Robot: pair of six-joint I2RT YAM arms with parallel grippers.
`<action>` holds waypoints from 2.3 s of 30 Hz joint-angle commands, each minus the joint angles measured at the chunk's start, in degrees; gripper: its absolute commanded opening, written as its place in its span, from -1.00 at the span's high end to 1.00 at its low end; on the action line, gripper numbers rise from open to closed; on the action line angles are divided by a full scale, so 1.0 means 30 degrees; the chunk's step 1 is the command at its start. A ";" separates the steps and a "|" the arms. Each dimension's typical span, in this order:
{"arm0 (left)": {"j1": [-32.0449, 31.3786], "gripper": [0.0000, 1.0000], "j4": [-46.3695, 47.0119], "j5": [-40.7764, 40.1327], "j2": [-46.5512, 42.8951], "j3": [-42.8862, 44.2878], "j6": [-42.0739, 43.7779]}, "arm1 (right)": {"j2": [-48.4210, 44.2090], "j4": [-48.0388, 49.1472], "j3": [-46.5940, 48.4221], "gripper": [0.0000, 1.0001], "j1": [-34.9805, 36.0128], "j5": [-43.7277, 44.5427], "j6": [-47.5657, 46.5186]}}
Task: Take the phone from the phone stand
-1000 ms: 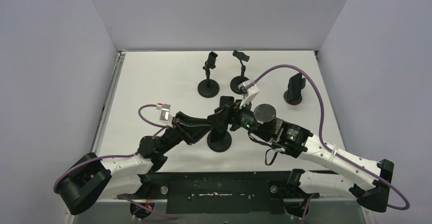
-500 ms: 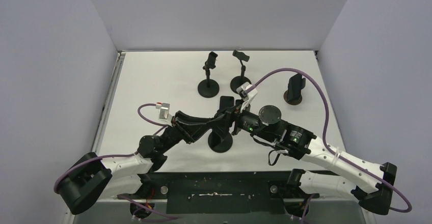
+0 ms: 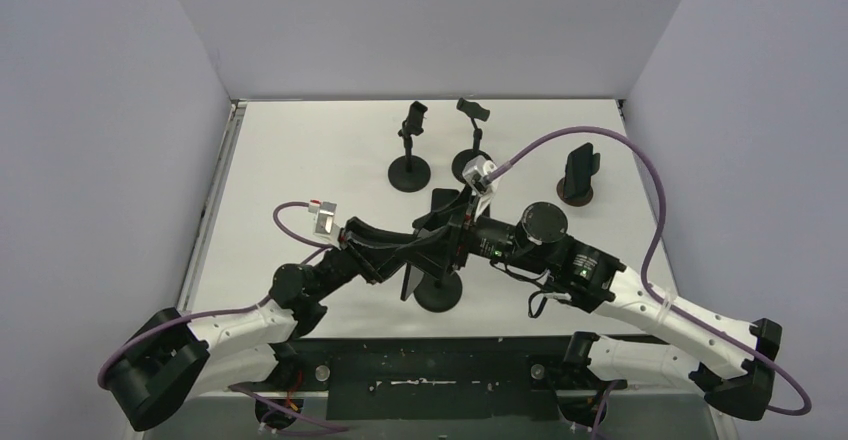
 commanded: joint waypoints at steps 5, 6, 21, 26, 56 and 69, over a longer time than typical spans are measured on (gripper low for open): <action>-0.0108 -0.23 -0.3115 -0.0119 -0.2364 0.0795 0.1040 | 0.0324 0.1250 0.3414 1.00 0.0067 0.0016 -0.0695; -0.0100 -0.37 -0.3465 -0.0308 -0.2819 0.0881 0.1174 | 0.0415 0.1056 0.3734 1.00 0.0066 0.0076 -0.0811; 0.0097 -0.95 -1.9076 -0.9784 -1.3891 0.4709 0.9626 | 0.2179 -0.2794 0.8154 1.00 -0.0162 0.5714 -0.1594; 0.0063 -0.95 -2.2271 -0.6432 -1.2381 0.8211 1.1927 | 0.3811 -0.4560 0.9884 1.00 -0.0227 0.7712 -0.1503; 0.0049 0.18 -2.3287 -0.2089 -0.6352 1.1670 1.3716 | 0.6032 -0.5059 1.1489 1.00 -0.0403 0.7593 -0.0934; 0.0070 1.00 -2.1004 -0.3015 -0.5707 1.0402 1.2517 | 0.5522 -0.4618 1.0229 0.89 -0.0403 0.7164 -0.0987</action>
